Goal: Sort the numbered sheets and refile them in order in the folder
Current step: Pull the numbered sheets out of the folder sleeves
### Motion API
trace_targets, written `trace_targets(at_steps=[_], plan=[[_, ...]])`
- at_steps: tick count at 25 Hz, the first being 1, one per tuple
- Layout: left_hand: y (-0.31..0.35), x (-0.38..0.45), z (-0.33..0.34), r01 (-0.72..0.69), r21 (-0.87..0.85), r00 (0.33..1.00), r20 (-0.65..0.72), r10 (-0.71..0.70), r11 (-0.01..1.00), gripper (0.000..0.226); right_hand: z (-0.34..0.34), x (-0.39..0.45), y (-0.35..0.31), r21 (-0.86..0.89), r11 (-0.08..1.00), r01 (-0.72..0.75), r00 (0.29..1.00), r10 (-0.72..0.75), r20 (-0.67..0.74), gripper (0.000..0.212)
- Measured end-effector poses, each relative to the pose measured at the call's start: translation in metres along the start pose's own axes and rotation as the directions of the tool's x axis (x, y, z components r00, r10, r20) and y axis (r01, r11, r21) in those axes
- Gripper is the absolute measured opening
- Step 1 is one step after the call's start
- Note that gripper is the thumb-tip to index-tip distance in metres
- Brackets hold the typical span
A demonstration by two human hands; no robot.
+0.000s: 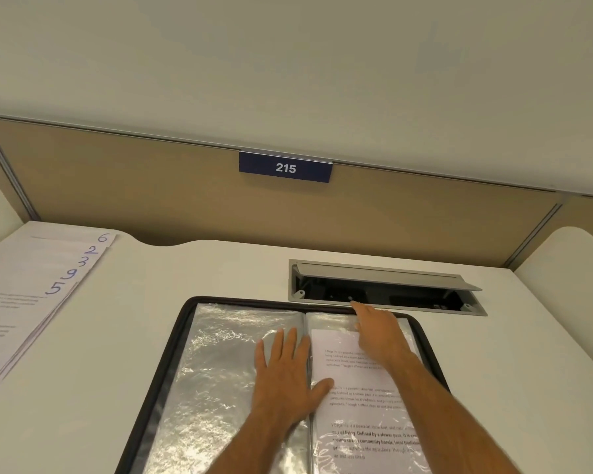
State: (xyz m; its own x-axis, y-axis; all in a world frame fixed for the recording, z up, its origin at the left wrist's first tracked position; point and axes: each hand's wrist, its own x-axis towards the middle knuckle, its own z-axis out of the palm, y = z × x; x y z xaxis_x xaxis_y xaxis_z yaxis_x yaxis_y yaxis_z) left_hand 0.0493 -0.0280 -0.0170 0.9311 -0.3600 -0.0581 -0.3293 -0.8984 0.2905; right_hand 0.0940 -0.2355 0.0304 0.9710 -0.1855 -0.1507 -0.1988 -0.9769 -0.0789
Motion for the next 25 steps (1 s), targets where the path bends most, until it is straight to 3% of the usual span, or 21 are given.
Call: trace_targets(at_steps=[7,12,15,20,23,25], plan=[[-0.001,-0.004,0.003,-0.020,0.072,1.000,0.014,0.019,0.997,0.097,-0.013,0.005,-0.001,-0.108,0.993,0.043,0.996,-0.051,-0.075,0.043],[-0.002,-0.004,0.007,-0.029,0.048,0.999,-0.016,0.030,0.998,0.097,-0.019,-0.002,-0.002,-0.102,0.994,0.046,0.997,-0.052,-0.050,0.042],[-0.003,-0.003,0.008,-0.031,0.064,1.000,-0.005,0.031,0.997,0.097,-0.019,-0.004,0.000,-0.099,0.993,0.058,0.997,-0.063,-0.043,0.026],[-0.002,-0.003,0.007,-0.028,0.074,1.000,0.004,0.028,0.997,0.096,-0.021,-0.004,0.000,-0.274,0.938,0.212,0.966,-0.243,-0.083,0.020],[-0.003,-0.003,0.007,-0.029,0.078,1.000,0.005,0.028,0.997,0.096,-0.025,-0.001,-0.002,-0.205,0.948,0.242,0.969,-0.246,0.008,0.006],[-0.003,-0.002,0.007,-0.028,0.070,1.000,0.002,0.028,0.997,0.096,-0.030,0.001,-0.003,-0.115,0.970,0.213,0.976,-0.206,0.071,0.009]])
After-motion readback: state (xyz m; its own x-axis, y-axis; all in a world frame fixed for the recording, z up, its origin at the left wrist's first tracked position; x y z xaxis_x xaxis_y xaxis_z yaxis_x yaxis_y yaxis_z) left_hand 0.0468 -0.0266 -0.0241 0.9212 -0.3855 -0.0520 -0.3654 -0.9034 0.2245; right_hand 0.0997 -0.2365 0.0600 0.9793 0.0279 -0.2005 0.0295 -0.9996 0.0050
